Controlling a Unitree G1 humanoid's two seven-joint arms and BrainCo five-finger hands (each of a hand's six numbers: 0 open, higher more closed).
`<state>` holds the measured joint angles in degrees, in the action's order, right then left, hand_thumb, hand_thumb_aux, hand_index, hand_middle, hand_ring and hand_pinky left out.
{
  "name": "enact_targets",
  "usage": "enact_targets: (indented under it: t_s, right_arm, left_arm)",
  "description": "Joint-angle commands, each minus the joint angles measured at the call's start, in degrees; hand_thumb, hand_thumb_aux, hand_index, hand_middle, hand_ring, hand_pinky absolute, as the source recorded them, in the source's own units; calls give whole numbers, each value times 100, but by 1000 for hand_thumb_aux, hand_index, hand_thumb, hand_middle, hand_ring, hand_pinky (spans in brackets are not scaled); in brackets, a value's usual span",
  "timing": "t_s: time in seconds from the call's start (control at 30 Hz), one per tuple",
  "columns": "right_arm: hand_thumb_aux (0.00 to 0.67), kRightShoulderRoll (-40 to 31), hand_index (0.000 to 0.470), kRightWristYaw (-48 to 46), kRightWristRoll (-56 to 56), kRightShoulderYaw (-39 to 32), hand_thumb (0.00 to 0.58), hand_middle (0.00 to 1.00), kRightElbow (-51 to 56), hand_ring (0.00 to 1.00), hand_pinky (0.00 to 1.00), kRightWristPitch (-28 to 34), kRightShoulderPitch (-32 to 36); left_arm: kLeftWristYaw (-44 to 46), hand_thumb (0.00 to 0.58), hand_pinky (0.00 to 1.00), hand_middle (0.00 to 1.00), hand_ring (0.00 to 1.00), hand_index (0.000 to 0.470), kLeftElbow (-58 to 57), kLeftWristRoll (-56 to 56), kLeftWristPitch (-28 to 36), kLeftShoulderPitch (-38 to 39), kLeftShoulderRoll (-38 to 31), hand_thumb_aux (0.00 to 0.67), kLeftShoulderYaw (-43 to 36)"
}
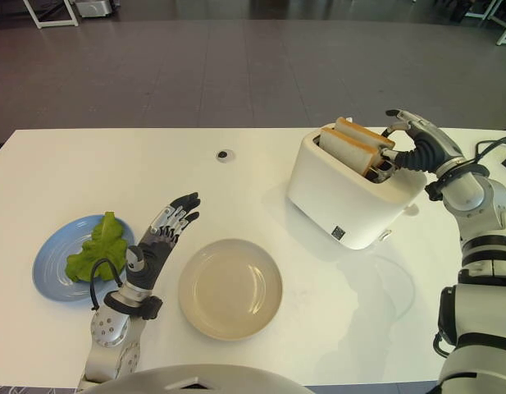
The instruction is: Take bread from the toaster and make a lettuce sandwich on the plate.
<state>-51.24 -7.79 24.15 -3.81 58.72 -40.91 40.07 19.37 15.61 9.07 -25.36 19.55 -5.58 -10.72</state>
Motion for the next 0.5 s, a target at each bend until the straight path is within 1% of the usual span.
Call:
enact_targets:
  t_s: [0.03,0.07,0.13,0.33,0.4,0.5]
  right_arm:
    - [620,149,435,-235,-216,-37,577,0,25,0,0,-79,8]
    - [625,172,439,-318,-288,-35,577,0,32,0,0,-99,0]
    - [670,230,470,-524,-477,-8,580,0,40,0,0,-111,-31]
    - [670,296,470,-962,-1002,170,580,0,49,0,0,89,-39]
    - [670,340,470,-1275,-1506,480,580,0,5,0,0,373,96]
    - [670,407,470,-2028,-2515,1076,580,0,-250,0,0,1162,525]
  left_arm:
    - [-2,0,0,0,0,0,18,-31,-8,46,-43,0,-16]
    - [-4,0,0,0,0,0,19,-33,-8,47,-46,0,-16]
    - [-9,0,0,0,0,0,20,-38,-9,48,-49,0,-16]
    - [-11,0,0,0,0,0,-2,-35,-7,13,-54,0,-4]
    - [-19,0,0,0,0,0,-4,-41,-10,10,-51,0,1]
    - [-53,0,0,0,0,0,-28,-70,-35,5,-34,0,20]
